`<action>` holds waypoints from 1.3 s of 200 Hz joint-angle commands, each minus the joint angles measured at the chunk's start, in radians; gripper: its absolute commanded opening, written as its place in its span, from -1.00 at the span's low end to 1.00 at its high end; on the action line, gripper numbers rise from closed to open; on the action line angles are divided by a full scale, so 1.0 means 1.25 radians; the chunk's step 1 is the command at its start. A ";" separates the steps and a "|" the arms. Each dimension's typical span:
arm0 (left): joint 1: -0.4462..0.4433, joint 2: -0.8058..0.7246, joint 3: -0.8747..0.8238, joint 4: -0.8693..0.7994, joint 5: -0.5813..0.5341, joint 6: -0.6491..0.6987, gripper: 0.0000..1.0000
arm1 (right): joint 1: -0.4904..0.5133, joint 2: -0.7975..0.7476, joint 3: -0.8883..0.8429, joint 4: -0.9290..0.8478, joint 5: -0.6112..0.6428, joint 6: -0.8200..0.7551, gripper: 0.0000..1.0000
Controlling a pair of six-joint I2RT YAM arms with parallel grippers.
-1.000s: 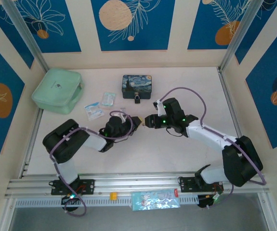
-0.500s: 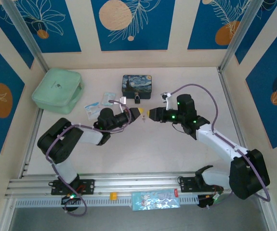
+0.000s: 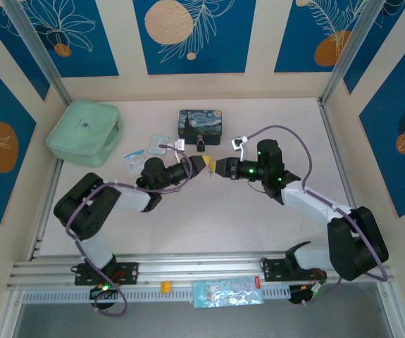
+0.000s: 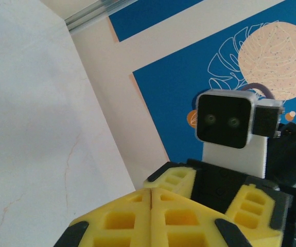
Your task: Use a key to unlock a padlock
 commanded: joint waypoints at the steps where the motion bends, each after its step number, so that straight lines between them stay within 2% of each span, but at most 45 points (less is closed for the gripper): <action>1: -0.004 -0.025 0.011 0.046 -0.005 -0.003 -1.00 | 0.004 0.013 -0.011 0.029 -0.028 0.017 -0.28; 37: -0.010 -0.017 0.012 0.071 -0.007 -0.025 -1.00 | 0.006 0.037 -0.006 0.049 -0.038 0.023 -0.39; 79: -0.022 -0.001 0.010 0.099 -0.020 -0.047 -1.00 | 0.009 0.053 0.003 0.060 -0.046 0.027 -0.71; 99: -0.023 0.010 0.011 0.110 -0.026 -0.069 -1.00 | 0.009 0.055 0.003 0.060 -0.048 0.024 -0.96; 110: -0.022 0.007 0.008 0.109 -0.035 -0.076 -0.74 | 0.009 0.050 0.002 0.052 -0.043 0.016 -1.00; 114: -0.020 0.006 0.006 0.107 -0.039 -0.078 -0.56 | 0.009 0.047 0.002 0.044 -0.039 0.009 -1.00; 118: -0.018 0.001 0.003 0.103 -0.043 -0.078 -0.34 | 0.009 0.045 0.002 0.036 -0.036 0.003 -1.00; 122: -0.014 -0.004 0.000 0.095 -0.047 -0.079 0.02 | 0.009 0.041 0.001 0.028 -0.033 -0.004 -1.00; 126: -0.012 -0.010 -0.003 0.085 -0.053 -0.080 0.21 | 0.009 0.038 0.002 0.019 -0.030 -0.011 -1.00; 144: 0.004 -0.045 -0.022 0.030 -0.084 -0.074 0.46 | 0.010 0.020 0.006 -0.027 -0.013 -0.048 -1.00; 173: 0.011 -0.110 -0.036 -0.121 -0.127 -0.059 0.40 | 0.014 0.003 0.026 -0.095 0.014 -0.102 -1.00; 193: 0.011 -0.142 -0.031 -0.209 -0.138 -0.065 0.27 | 0.046 -0.012 0.061 -0.183 0.090 -0.183 -1.00; 221: 0.009 -0.178 -0.008 -0.353 -0.153 -0.086 0.13 | 0.145 -0.019 0.132 -0.312 0.319 -0.345 -1.00; 240: 0.005 -0.195 0.014 -0.461 -0.164 -0.088 0.10 | 0.210 -0.014 0.164 -0.335 0.467 -0.440 -1.00; 260: 0.003 -0.207 0.021 -0.487 -0.182 -0.102 0.10 | 0.259 0.005 0.184 -0.341 0.579 -0.526 -1.00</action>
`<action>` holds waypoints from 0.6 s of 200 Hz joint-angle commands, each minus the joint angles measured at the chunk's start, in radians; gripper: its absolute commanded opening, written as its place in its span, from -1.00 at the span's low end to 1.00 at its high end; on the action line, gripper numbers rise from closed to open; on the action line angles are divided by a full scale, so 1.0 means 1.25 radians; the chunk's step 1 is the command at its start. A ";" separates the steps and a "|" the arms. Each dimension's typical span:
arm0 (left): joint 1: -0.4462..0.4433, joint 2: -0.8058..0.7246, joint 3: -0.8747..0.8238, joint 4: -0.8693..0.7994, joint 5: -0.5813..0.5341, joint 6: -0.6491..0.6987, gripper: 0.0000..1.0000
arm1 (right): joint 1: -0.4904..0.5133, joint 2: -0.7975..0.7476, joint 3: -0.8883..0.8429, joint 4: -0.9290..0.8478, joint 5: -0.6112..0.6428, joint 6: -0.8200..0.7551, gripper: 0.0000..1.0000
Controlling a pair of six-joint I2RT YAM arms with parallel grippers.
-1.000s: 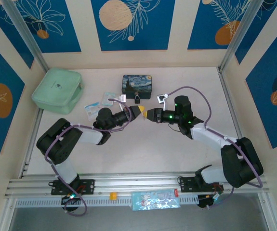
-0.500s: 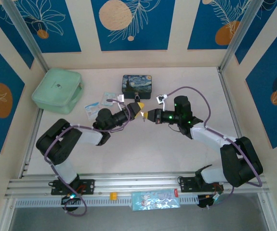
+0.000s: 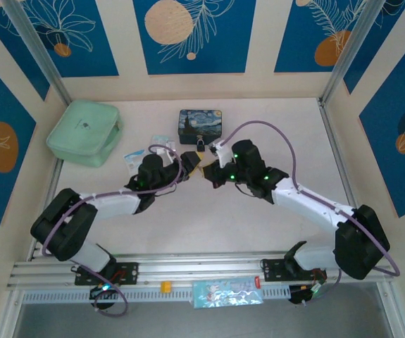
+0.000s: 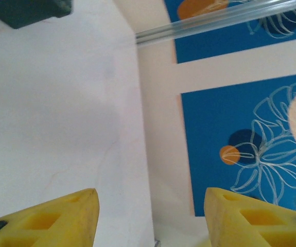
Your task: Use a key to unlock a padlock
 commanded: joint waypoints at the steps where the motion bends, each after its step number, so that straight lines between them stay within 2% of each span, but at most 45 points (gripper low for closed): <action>1: -0.003 -0.030 0.031 -0.106 -0.034 -0.016 0.10 | 0.048 0.006 0.033 -0.065 0.217 -0.169 -1.00; 56: -0.003 -0.070 0.033 -0.153 -0.076 -0.024 0.06 | 0.140 0.062 0.048 -0.017 0.443 -0.302 -1.00; 120: -0.003 -0.054 0.032 -0.139 -0.066 -0.050 -0.04 | 0.190 0.090 0.035 0.087 0.529 -0.377 -1.00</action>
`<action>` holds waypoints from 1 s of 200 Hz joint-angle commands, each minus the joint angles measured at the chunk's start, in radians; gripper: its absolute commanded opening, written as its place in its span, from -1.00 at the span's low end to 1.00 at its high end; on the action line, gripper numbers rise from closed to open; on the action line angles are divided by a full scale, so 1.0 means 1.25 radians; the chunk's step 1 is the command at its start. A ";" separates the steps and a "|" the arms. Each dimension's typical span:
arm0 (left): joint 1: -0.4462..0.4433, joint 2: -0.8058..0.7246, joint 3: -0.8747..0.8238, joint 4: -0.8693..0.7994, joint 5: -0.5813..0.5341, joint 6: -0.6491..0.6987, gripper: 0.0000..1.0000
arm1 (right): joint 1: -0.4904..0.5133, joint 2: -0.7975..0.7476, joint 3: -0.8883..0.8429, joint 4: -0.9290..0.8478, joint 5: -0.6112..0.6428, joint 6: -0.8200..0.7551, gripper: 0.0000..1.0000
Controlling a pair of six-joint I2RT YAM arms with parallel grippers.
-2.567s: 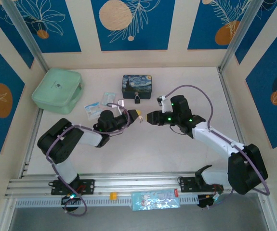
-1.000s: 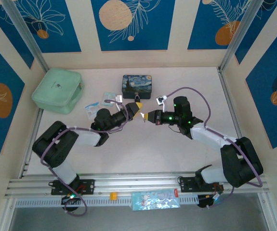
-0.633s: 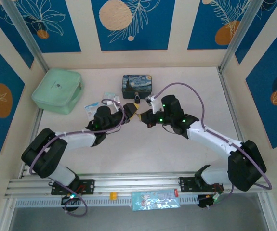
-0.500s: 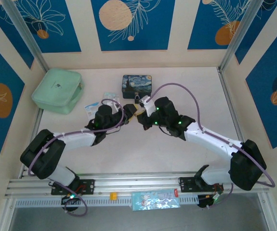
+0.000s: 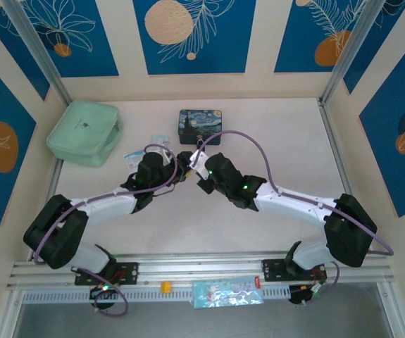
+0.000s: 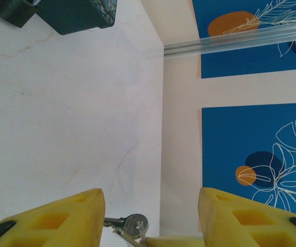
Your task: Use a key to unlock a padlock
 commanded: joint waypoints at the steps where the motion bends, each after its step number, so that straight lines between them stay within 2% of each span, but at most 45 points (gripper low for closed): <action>1: -0.001 0.001 0.014 0.001 -0.007 -0.015 -0.04 | 0.012 0.003 0.007 0.075 0.065 -0.052 -1.00; 46: -0.001 0.013 0.018 0.010 -0.009 -0.020 -0.47 | 0.045 0.029 -0.003 0.104 0.103 -0.099 -1.00; 70: -0.002 0.019 0.022 0.006 -0.008 -0.019 -0.57 | 0.059 0.043 -0.003 0.107 0.121 -0.125 -1.00; 103: 0.001 0.021 0.017 0.003 -0.015 -0.018 -0.59 | 0.065 0.035 -0.012 0.111 0.108 -0.132 -1.00; 158: 0.003 0.024 0.022 -0.007 -0.020 -0.002 -1.00 | 0.067 0.000 -0.035 0.110 0.057 -0.111 -1.00; 184: 0.003 0.022 0.026 -0.010 -0.025 0.015 -1.00 | 0.060 -0.033 -0.046 0.104 0.036 -0.065 -0.55; 200: 0.008 0.016 0.026 -0.010 -0.028 0.049 -1.00 | 0.012 -0.093 -0.049 0.056 -0.072 0.033 -0.27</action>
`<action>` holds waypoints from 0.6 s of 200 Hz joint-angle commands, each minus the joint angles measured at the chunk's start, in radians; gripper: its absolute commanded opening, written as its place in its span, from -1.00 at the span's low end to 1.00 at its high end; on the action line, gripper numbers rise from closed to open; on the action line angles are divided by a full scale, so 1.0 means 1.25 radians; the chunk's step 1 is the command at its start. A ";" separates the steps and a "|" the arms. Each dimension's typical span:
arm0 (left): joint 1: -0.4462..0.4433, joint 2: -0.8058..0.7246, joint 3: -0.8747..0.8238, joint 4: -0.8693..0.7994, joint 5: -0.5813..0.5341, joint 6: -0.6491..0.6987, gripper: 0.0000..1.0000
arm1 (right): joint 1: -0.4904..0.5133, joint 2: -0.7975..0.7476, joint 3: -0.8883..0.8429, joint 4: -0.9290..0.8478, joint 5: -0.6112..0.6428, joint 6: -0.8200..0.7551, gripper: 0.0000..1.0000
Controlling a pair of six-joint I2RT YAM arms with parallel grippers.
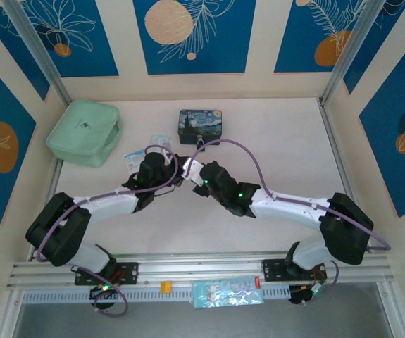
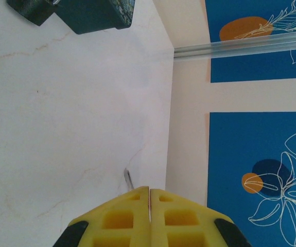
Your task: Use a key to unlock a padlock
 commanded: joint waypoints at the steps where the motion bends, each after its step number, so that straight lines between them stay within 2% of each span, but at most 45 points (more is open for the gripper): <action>1: 0.008 -0.003 0.022 0.004 -0.013 0.058 -1.00 | -0.047 -0.097 -0.006 -0.030 -0.141 0.128 -0.26; 18: 0.015 -0.014 0.014 0.031 -0.011 0.115 -1.00 | -0.161 -0.166 -0.009 -0.080 -0.320 0.284 -0.07; 39: 0.022 -0.040 0.013 0.033 -0.015 0.193 -1.00 | -0.318 -0.221 -0.043 -0.051 -0.523 0.472 0.16; 63: 0.026 -0.056 0.030 0.077 0.034 0.300 -1.00 | -0.466 -0.211 -0.058 0.015 -0.742 0.653 0.20; 89: 0.026 -0.049 0.049 0.177 0.123 0.377 -1.00 | -0.521 -0.166 -0.058 0.125 -0.882 0.768 0.20; 120: 0.025 -0.020 0.069 0.249 0.164 0.395 -1.00 | -0.532 -0.097 -0.076 0.333 -0.995 0.892 0.20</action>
